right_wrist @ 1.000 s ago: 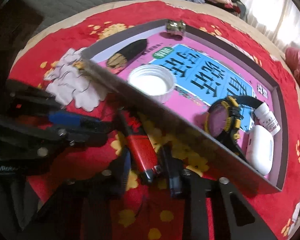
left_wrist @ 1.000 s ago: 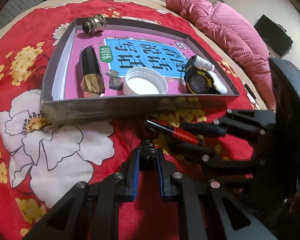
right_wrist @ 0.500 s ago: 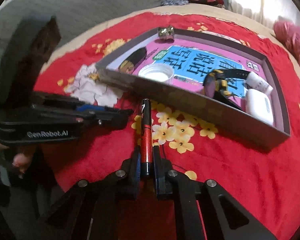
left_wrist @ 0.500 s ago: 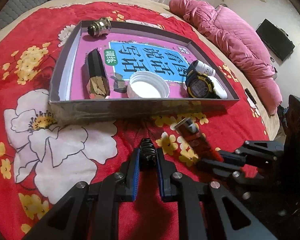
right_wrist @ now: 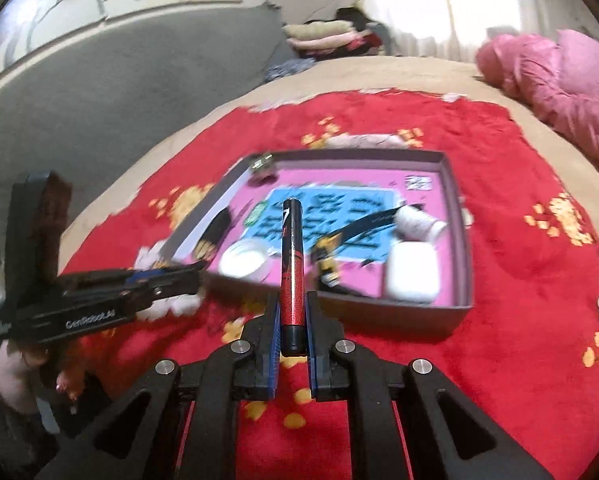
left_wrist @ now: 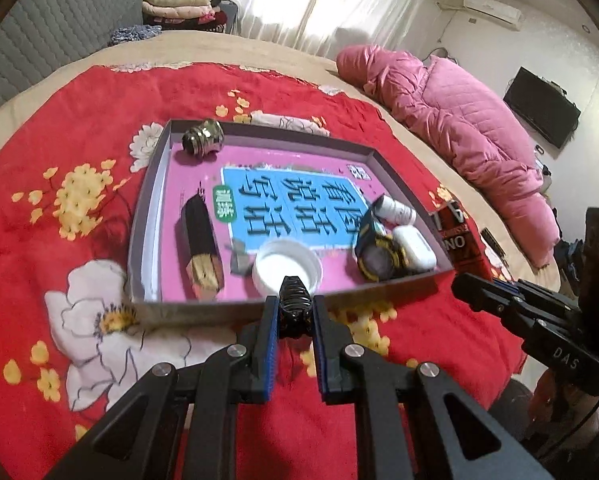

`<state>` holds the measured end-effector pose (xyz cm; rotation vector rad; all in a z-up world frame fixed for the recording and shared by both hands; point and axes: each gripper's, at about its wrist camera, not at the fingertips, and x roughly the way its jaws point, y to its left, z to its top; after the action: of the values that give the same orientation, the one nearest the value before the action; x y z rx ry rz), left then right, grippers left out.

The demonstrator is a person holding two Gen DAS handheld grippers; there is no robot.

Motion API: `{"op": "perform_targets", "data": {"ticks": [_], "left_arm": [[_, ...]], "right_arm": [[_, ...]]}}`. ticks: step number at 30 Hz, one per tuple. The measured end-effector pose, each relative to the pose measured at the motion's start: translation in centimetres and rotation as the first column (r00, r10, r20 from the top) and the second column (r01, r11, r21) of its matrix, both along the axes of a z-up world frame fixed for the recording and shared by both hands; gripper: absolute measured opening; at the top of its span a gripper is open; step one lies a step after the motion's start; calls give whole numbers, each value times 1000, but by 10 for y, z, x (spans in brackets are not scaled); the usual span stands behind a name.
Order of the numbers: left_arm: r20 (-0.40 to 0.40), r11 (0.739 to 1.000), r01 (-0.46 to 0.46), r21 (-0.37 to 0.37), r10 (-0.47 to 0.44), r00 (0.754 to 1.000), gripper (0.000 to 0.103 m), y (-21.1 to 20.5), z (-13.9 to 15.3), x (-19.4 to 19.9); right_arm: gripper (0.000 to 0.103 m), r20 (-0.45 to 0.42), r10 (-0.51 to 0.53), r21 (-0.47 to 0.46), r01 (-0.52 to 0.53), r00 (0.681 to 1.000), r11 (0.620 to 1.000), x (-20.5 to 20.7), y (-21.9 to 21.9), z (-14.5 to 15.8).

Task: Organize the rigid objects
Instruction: 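Carry the hair clip over the bottle cap with left tool while right carries the lighter into the tray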

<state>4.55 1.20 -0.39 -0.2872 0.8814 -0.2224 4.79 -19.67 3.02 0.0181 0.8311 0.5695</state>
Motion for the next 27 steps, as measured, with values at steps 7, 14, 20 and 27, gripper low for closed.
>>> {"op": "perform_targets", "data": {"ticks": [7, 14, 20, 27], "left_arm": [[41, 997, -30, 76, 27, 999, 16, -6, -1, 17], [27, 999, -14, 49, 13, 1000, 16, -8, -10, 30], [22, 999, -10, 44, 9, 1000, 16, -12, -16, 39], [7, 999, 1, 42, -1, 1000, 16, -13, -23, 47]], "right_arm": [[10, -5, -75, 6, 75, 997, 997, 16, -17, 0], [10, -4, -107, -4, 107, 994, 994, 24, -22, -4], [10, 3, -114, -18, 114, 994, 993, 33, -21, -7], [10, -13, -132, -51, 131, 991, 990, 42, -18, -15]]}}
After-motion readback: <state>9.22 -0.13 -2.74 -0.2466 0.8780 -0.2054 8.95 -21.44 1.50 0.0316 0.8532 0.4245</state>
